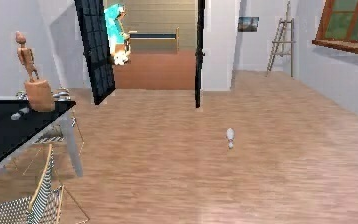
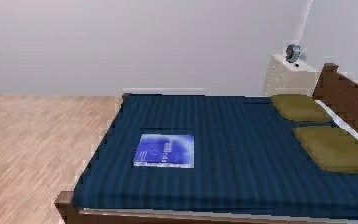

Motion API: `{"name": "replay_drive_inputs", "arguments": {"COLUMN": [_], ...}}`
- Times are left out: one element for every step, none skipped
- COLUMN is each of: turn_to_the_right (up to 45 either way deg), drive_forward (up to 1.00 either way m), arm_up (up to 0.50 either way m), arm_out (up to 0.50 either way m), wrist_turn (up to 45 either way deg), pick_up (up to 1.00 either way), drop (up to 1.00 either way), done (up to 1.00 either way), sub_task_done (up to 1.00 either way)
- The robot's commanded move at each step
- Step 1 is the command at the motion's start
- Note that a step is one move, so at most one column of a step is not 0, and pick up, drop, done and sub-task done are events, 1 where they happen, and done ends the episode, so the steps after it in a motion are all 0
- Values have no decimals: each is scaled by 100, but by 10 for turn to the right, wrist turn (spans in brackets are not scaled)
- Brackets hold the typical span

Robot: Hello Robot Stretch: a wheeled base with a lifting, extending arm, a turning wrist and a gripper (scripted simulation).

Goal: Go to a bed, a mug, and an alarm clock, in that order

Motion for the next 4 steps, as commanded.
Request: {"name": "replay_drive_inputs", "arguments": {"turn_to_the_right": [0,-180,0,-450], "drive_forward": [40,0,95,0], "arm_up": [0,0,0,0], "arm_out": [0,0,0,0], "wrist_turn": [0,0,0,0], "pick_up": [0,0,0,0], "drop": [0,0,0,0], "done": [0,0,0,0], "sub_task_done": [0,0,0,0]}}
